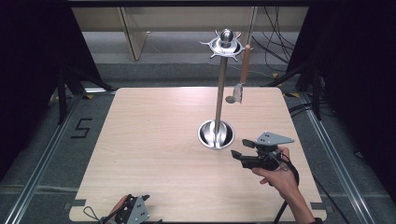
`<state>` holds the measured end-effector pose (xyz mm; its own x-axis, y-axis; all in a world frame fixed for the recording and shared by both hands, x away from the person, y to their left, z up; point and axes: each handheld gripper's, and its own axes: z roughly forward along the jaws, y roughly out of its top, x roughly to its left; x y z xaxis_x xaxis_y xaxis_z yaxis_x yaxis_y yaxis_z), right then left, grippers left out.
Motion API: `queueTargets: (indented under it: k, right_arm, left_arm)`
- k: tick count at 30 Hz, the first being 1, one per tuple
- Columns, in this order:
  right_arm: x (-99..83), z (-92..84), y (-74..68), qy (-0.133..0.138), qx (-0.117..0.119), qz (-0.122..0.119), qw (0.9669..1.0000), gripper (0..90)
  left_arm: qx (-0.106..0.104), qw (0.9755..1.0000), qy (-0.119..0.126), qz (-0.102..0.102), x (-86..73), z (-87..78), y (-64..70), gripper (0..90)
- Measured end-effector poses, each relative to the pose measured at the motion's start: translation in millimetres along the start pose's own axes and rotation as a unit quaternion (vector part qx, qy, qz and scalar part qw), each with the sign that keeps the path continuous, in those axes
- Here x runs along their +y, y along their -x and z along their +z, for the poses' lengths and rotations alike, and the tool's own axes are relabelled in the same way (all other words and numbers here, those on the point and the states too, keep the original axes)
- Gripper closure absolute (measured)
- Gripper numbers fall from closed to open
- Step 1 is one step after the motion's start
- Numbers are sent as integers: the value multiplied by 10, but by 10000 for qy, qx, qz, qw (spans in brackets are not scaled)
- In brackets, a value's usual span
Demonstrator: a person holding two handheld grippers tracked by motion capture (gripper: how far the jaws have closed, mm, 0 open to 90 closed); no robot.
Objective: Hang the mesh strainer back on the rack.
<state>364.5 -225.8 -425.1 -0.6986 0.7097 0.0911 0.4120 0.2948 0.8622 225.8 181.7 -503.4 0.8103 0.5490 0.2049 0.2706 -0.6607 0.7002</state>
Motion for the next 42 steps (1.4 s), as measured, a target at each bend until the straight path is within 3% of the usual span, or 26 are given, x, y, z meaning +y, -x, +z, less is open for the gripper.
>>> queueTargets:
  k: [3,5,6,9,10,11,12,14,16,23,24,26,28,30,34,35,36,42]
  right_arm:
    - [-52,12,-34,-68,33,89,9999,363]
    - [-78,25,-32,-69,42,-28,10000,361]
    - [-102,30,-61,-135,102,120,9998,359]
    - [-120,37,-77,-175,159,162,9996,357]
    - [-135,42,-67,-164,170,54,9997,355]
    - [-140,25,-98,-251,140,161,9995,355]
    - [-147,33,-83,-150,90,-1,9998,354]
    - [-157,25,-109,-198,113,133,9997,351]
    - [-189,38,-101,-150,105,1,9998,343]
    - [-313,81,-157,-238,176,71,9995,332]
    - [-322,78,-140,-291,171,-44,9994,332]
    - [-350,79,-175,-378,214,66,9990,329]
    - [-371,96,-165,-351,196,-112,9991,327]
    - [-394,95,-200,-420,228,-15,9989,325]
    - [-421,102,-216,-387,259,-160,9988,321]
    - [-432,101,-249,-448,329,0,9985,319]
    - [-432,101,-249,-448,329,0,9985,319]
    - [-471,88,-289,-487,343,-196,9980,314]
  left_arm:
    - [9,10000,27,-9,-1,2,-1,155]
    - [6,10000,28,-8,0,3,-1,155]
    - [-6,10000,18,0,1,2,0,155]
    - [-1,10000,10,0,1,1,0,155]
    - [-8,10000,19,-6,1,3,2,155]
    - [-13,10000,10,-1,1,3,1,155]
    - [-13,10000,9,2,1,3,1,155]
    - [-15,10000,10,0,1,4,1,155]
    - [-15,10000,14,-6,0,4,2,155]
    - [-29,9999,95,-60,-1,7,10,155]
    - [-33,10000,68,-49,-1,4,6,155]
    - [2,10000,34,-9,1,0,0,155]
    - [-1,10000,30,-4,1,3,3,155]
    - [-4,10000,12,15,2,2,0,156]
    - [-8,10000,-31,41,3,2,-8,155]
    - [-7,10000,-36,45,3,3,-8,155]
    - [-7,10000,-36,45,3,3,-8,155]
    - [-14,10000,-29,34,3,2,-8,155]
